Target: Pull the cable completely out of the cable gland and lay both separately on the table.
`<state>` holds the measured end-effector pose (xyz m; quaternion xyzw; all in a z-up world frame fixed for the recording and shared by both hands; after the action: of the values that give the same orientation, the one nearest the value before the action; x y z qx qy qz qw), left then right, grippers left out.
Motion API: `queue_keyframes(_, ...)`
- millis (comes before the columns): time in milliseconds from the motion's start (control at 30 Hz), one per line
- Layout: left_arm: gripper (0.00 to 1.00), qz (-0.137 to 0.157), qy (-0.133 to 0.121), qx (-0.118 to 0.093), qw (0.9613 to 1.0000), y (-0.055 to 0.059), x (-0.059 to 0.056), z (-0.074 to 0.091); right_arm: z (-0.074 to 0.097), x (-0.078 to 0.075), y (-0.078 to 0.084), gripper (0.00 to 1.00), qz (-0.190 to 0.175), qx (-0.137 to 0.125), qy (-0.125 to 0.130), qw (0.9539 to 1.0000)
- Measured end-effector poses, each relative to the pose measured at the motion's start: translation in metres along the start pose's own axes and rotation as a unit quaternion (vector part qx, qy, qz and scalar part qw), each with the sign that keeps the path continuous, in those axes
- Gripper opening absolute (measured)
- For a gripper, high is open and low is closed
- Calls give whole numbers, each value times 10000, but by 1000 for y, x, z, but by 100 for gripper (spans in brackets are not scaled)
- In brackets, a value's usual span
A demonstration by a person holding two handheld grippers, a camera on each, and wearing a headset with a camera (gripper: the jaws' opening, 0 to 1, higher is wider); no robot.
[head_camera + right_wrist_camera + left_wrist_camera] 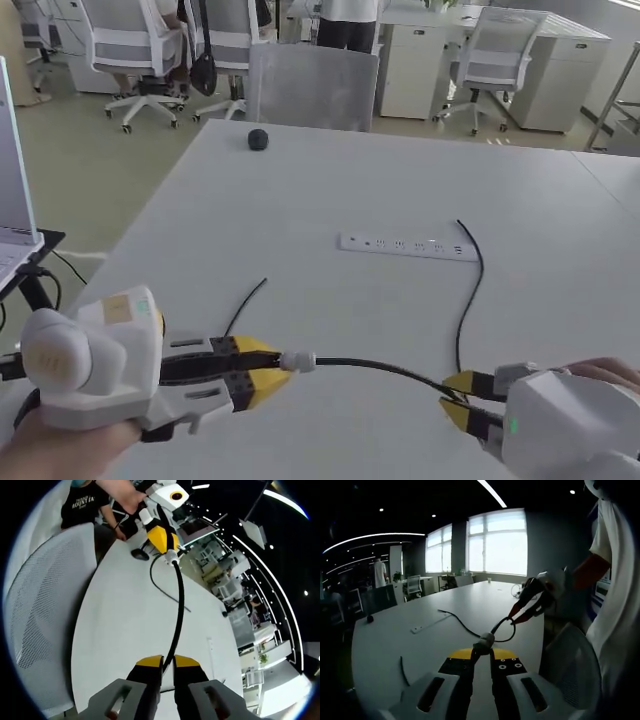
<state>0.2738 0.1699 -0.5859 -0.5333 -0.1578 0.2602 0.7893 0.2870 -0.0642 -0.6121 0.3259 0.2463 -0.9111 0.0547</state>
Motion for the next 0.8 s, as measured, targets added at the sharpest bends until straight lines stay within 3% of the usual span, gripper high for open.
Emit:
queue_keyframes(133, 12, 15, -27, -18, 10000, 0, 0, 0, -3, 3, -8, 8, -85, -106, -80, 9999)
queue_keyframes(333, 13, -3, -25, 36, 10000, 2, -2, -1, -6, 4, -17, 25, -506, -303, -198, 9981)
queue_keyframes(633, 13, -18, -24, 62, 10000, 2, -5, -6, -8, 6, -49, 22, -599, -690, -235, 9955)
queue_keyframes(800, 13, -89, 10, 96, 9999, 2, -8, -8, -14, 1, -66, 12, -383, -800, -99, 9960)
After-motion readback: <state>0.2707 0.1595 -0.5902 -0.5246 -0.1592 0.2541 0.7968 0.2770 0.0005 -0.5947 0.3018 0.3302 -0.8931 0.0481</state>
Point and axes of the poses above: the centre of the closed fingertips' face, and the gripper's own axes: z roughly backward along the fingers, x roughly to its left, y roughly out of its underside, the point moved 7 cm from there along z, roughly backward along the fingers, and after that the axes turned 5 degrees about x, right-handed, at the moved point
